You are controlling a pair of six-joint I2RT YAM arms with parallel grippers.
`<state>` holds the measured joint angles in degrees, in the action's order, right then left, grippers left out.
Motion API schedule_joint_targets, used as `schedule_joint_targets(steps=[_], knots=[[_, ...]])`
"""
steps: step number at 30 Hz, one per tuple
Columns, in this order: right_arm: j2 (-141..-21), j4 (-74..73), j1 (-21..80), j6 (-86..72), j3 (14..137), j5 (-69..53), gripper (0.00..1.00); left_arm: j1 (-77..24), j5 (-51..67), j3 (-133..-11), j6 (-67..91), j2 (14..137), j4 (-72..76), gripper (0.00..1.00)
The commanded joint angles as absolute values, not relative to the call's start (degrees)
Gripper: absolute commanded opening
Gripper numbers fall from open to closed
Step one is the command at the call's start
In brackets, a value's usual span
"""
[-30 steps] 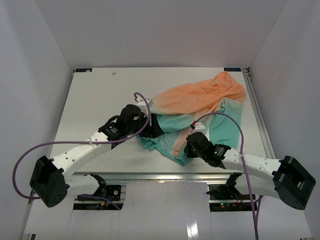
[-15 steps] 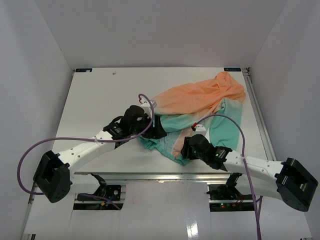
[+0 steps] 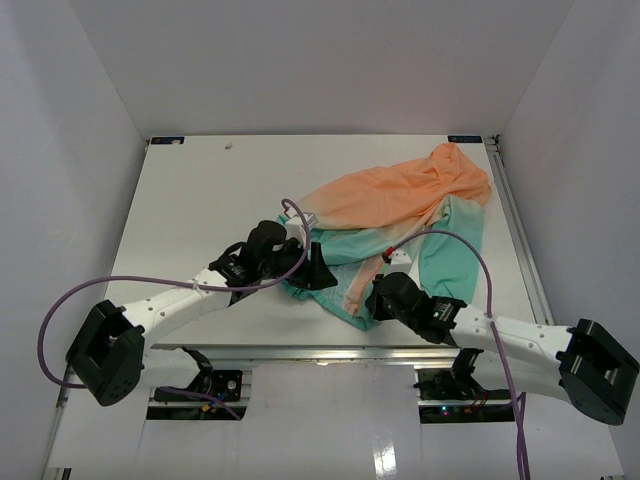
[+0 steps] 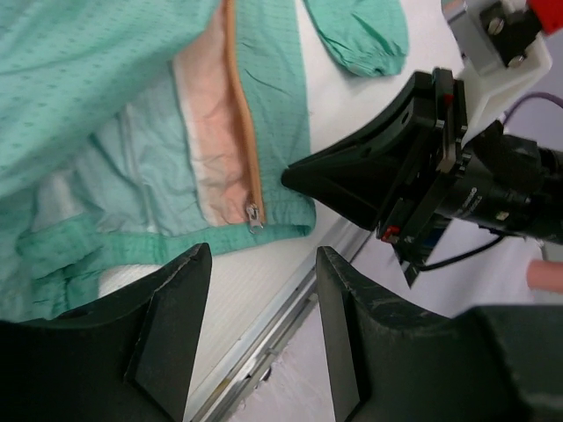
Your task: Zip up the jacket
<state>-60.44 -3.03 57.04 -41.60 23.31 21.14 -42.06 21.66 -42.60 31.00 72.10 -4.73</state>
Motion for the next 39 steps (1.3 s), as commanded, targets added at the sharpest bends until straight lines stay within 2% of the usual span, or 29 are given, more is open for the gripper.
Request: schedule_joint_targets(steps=[1,6,17,22,35,39], knots=[[-52.6,1.8,57.4,-38.2,20.4,23.2,0.08,-42.6,30.6,-41.3,30.7,71.0,3.9,0.61],[-46.3,8.7,57.4,-34.5,15.7,21.4,0.08,-42.9,34.7,-42.3,29.0,76.0,7.0,0.61],[-36.6,13.2,57.4,-29.7,11.4,15.4,0.08,-44.3,38.0,-44.9,24.4,87.5,13.5,0.6],[-37.5,12.9,57.3,-29.7,11.8,14.5,0.08,-45.9,39.7,-47.0,24.4,90.0,16.7,0.61],[-38.9,13.7,57.3,-29.9,11.9,11.7,0.08,-47.0,34.1,-48.8,25.5,95.6,14.0,0.62],[-38.4,14.2,57.3,-30.1,11.3,11.4,0.08,-47.0,37.4,-48.5,26.3,95.9,15.6,0.62]])
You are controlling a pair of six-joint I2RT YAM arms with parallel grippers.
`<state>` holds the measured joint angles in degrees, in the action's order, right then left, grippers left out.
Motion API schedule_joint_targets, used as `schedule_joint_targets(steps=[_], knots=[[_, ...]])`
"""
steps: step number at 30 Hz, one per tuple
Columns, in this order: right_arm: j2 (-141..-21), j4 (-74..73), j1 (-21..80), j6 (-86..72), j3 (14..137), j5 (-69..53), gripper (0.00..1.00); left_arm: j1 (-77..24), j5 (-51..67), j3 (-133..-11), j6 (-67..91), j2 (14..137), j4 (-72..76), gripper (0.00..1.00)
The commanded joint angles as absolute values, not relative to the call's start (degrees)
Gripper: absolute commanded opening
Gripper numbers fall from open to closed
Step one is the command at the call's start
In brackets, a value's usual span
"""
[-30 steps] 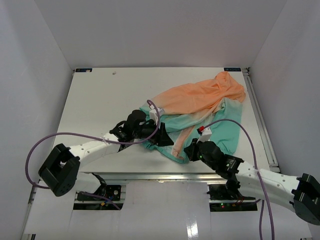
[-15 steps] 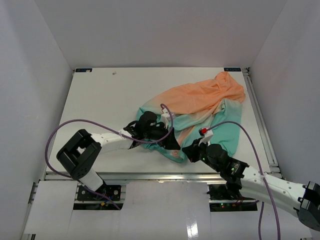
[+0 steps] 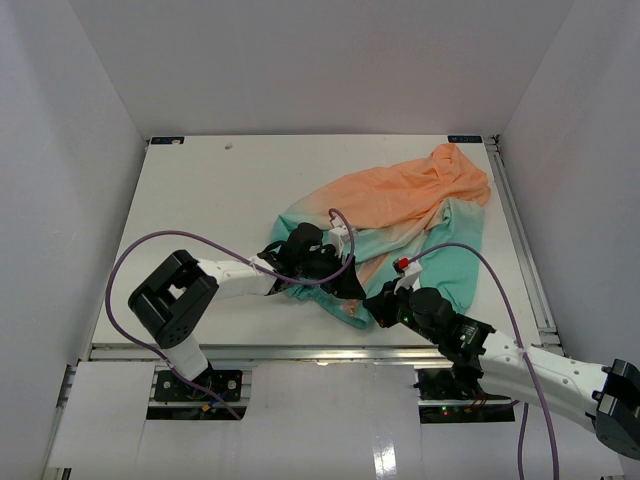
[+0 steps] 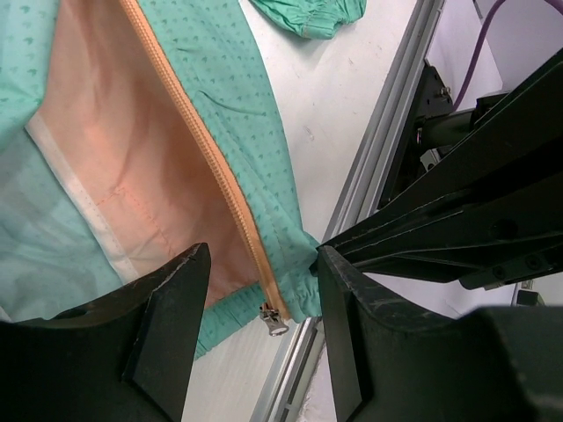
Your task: Zip up the jacket
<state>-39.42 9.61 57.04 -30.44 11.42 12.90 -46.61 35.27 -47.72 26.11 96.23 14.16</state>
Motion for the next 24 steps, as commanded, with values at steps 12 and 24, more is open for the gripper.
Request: schedule_joint_targets(steps=[12,24], knots=[[-37.0,15.7,57.3,-30.4,9.7,10.5,0.08,-47.1,49.1,-44.7,35.2,96.6,28.0,0.44],[-36.3,14.5,57.4,-32.8,8.9,13.2,0.28,-47.2,48.7,-45.8,37.5,97.6,26.6,0.0]])
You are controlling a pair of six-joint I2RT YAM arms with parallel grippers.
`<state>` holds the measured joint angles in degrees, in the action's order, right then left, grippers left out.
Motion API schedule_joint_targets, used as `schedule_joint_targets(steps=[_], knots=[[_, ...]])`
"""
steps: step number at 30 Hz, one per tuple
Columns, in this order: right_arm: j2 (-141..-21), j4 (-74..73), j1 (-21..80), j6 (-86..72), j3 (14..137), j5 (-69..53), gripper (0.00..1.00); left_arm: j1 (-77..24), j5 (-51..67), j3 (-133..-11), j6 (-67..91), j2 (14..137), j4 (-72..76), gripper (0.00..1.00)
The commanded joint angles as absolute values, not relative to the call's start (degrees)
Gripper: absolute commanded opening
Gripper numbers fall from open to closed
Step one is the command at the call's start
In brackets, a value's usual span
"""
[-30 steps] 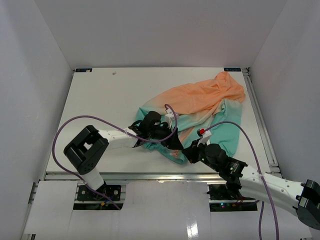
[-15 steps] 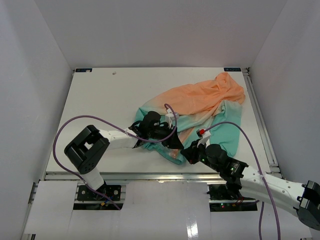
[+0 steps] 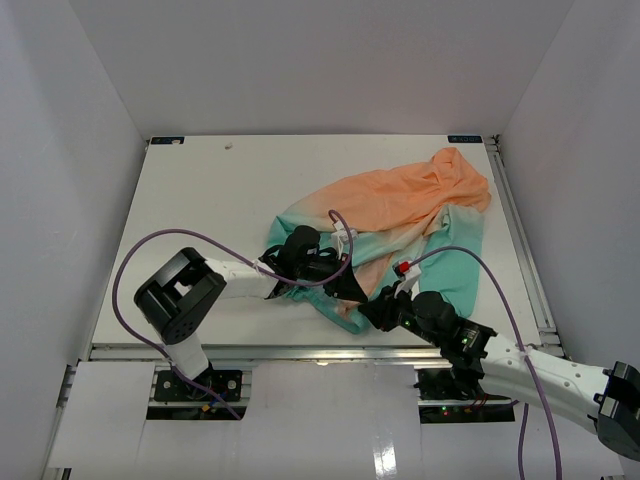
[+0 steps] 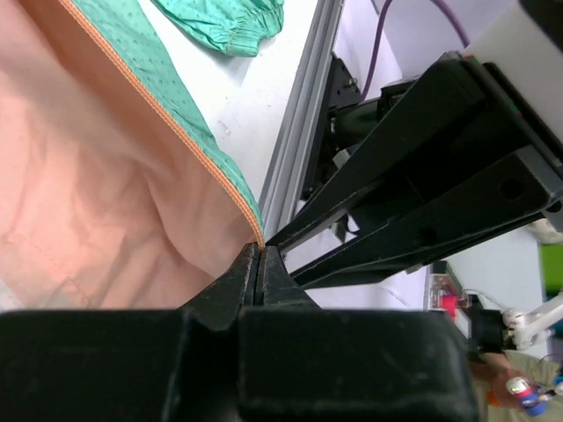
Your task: Zip up the jacket
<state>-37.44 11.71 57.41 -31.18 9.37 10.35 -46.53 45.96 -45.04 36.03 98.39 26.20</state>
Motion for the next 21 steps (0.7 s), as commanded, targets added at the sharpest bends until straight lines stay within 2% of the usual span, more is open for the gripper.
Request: schedule_joint_targets(steps=[1,3,5,15,21], knots=[[-36.2,14.3,57.3,-33.5,8.8,13.3,0.32,-47.2,48.4,-46.0,37.8,97.5,26.3,0.0],[-36.0,14.5,57.3,-34.8,8.4,13.1,0.45,-47.2,47.6,-46.2,38.4,97.1,26.5,0.0],[-35.3,16.3,57.3,-36.0,7.2,12.5,0.48,-47.2,47.2,-46.0,39.4,96.7,27.2,0.0],[-34.6,26.4,57.3,-37.0,3.1,8.3,0.5,-47.3,45.4,-44.5,43.0,93.8,32.1,0.0],[-34.2,31.0,57.4,-37.1,0.7,6.7,0.55,-47.3,44.7,-43.4,44.4,93.4,35.4,0.0]])
